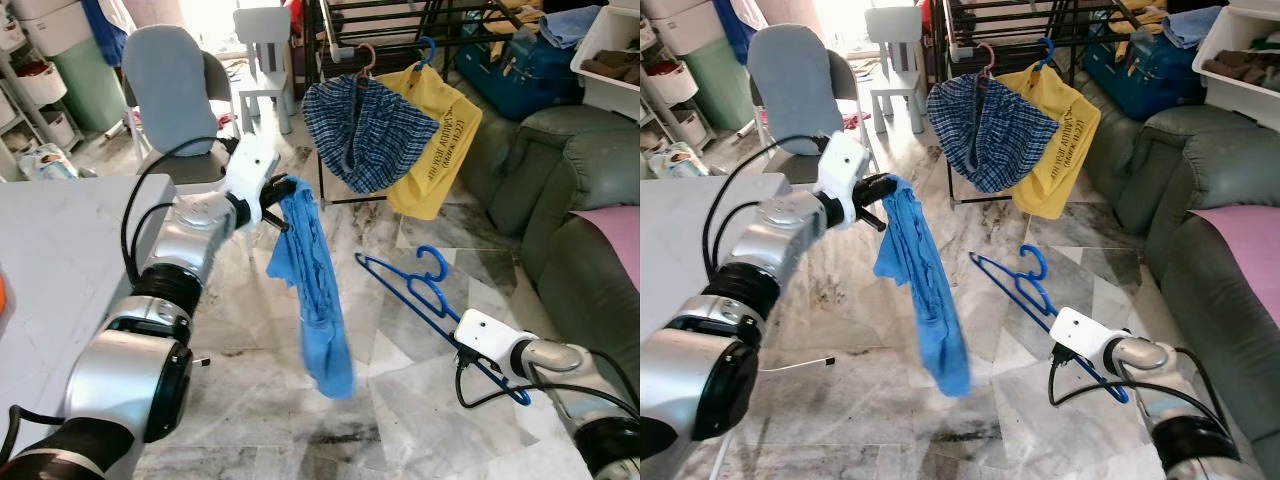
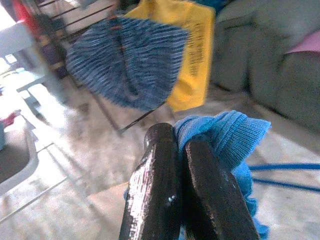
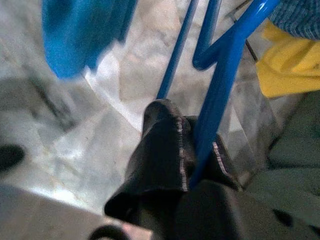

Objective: Hang hanger

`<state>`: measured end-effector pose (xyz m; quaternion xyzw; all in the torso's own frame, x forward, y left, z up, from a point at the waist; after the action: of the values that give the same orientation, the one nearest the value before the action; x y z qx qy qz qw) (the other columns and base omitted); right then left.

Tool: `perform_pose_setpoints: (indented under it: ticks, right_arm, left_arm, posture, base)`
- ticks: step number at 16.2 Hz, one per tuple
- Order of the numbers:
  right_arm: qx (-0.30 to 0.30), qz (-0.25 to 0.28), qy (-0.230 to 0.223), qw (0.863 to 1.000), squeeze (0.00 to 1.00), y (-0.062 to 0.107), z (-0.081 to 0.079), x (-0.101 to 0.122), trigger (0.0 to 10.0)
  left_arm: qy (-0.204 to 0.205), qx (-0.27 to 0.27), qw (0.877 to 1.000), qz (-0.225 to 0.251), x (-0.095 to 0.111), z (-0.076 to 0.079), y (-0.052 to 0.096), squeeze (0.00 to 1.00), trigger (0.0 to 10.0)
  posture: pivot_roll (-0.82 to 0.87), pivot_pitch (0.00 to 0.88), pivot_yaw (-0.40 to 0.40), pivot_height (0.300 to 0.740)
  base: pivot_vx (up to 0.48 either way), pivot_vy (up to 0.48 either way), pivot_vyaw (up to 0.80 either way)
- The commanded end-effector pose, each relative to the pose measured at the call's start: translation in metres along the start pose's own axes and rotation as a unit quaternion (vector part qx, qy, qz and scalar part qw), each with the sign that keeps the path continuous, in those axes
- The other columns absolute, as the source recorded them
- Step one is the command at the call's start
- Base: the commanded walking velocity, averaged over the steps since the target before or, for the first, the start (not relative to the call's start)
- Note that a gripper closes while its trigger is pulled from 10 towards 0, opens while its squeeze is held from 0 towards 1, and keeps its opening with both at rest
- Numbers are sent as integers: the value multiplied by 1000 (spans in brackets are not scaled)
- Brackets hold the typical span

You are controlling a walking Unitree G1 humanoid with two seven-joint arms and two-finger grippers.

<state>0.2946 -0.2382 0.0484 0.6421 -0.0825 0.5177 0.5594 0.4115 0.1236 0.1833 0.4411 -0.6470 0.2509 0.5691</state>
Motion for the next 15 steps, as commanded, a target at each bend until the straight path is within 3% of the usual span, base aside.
perform_pose_setpoints:
  ticks: [1,3,5,7,10,13,15]
  right_arm:
    - [51,40,18,998,0,9,-6,17,10000]
    - [128,58,66,988,0,27,-17,30,10000]
    - [112,42,121,985,0,33,-9,36,10000]
    - [94,46,126,987,0,33,-5,41,10000]
    - [112,51,127,984,0,34,-15,44,10000]
    - [120,63,123,983,0,29,-22,50,10000]
    - [135,71,124,980,0,22,-33,55,10000]
  left_arm:
    - [2,50,999,-11,-4,-11,3,0,10000]
    - [16,116,993,-28,-14,-24,7,0,10000]
    - [46,178,982,-50,-22,-36,13,0,10000]
    - [43,179,982,-50,-22,-35,12,0,10000]
    - [16,167,985,-50,-19,-29,8,0,10000]
    - [35,149,987,-39,-16,-23,4,0,10000]
    - [71,130,988,-34,-15,-13,-1,0,10000]
  posture:
    - [-132,0,94,740]
    - [-139,0,100,740]
    - [-149,0,107,740]
    - [-148,0,112,740]
    - [-141,0,113,740]
    - [-142,0,115,740]
    - [-143,0,118,740]
  base:
    - [0,0,0]
    - [0,0,0]
    - [0,0,0]
    - [0,0,0]
    - [0,0,0]
    - [0,0,0]
    - [0,0,0]
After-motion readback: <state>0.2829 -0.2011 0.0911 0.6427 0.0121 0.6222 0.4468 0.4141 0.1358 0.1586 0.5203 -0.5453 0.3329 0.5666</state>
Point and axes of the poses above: a point about 5 cm out from each wrist's last joint towards the gripper, its own y axis pointing back from the gripper into the wrist, its own x axis along the axis of the wrist's last joint, z = x × y, the point moved 1 cm from there along -y, pointing out of the wrist towards the gripper, and after that the axes turned 1 degree about -y, right-handed, at the moved point
